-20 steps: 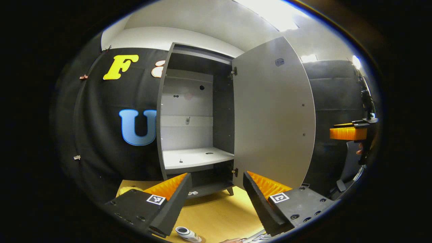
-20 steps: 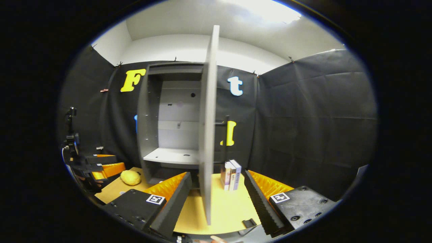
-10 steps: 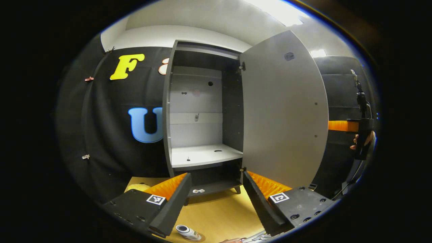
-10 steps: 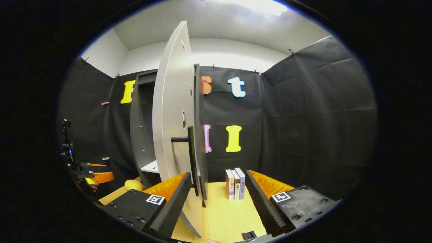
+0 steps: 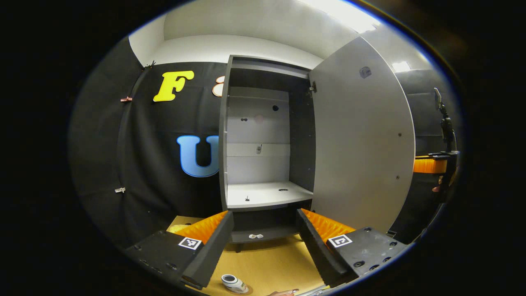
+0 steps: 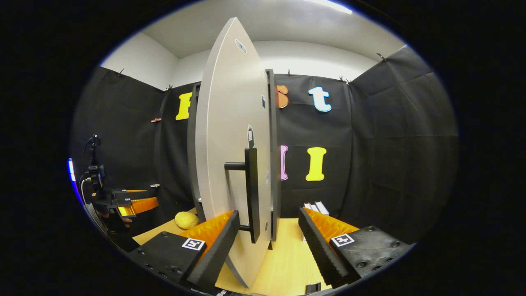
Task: Open the cabinet door with the right hand, grasp the bottle in the cabinet with the left hand and place it on the coaster, then close the cabinet door with the right hand.
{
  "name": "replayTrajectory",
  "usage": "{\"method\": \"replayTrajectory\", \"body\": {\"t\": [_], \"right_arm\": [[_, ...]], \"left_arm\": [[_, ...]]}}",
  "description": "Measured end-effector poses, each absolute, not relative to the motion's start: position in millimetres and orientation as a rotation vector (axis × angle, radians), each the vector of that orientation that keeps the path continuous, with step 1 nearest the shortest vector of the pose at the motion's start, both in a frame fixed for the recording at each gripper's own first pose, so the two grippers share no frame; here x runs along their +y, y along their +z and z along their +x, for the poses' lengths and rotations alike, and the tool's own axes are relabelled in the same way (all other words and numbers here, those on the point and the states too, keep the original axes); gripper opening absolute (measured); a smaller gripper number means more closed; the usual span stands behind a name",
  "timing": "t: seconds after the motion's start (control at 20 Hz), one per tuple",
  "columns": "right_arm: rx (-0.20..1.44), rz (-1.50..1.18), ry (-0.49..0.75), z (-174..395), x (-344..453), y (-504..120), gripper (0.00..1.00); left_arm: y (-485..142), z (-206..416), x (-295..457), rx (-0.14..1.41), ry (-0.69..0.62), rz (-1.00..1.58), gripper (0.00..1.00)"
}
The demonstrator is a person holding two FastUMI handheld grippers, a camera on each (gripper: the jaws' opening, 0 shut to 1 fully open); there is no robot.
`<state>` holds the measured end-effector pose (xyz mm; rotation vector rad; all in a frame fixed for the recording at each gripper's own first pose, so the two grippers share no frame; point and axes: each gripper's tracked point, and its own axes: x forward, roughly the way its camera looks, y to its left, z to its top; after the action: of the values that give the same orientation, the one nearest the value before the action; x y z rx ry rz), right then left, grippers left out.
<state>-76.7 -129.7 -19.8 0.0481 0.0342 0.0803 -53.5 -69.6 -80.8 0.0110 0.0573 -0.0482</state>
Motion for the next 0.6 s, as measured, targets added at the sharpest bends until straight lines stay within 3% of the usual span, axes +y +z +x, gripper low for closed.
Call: {"method": "replayTrajectory", "body": {"t": [0.2,0.4,0.45,0.5,0.55,0.6], "right_arm": [[0.033,0.048,0.129,-64,-82,-21,0.95],[0.031,0.021,0.099,-48,-55,-26,0.95],[0.035,0.021,0.089,-44,-48,-27,0.94],[0.037,0.023,0.08,-40,-40,-27,0.87],[0.037,0.018,0.074,-37,-32,-26,0.92],[0.032,0.01,0.068,-33,-25,-25,0.92]], "left_arm": [[-89,-63,-41,0.09,-0.043,0.014,0.99],[-84,-66,-10,0.087,-0.065,0.025,0.96],[-82,-66,-1,0.088,-0.07,0.026,0.96],[-83,-68,7,0.089,-0.075,0.023,0.96],[-83,-69,13,0.088,-0.081,0.018,0.99],[-82,-71,20,0.087,-0.088,0.014,0.96]]}}
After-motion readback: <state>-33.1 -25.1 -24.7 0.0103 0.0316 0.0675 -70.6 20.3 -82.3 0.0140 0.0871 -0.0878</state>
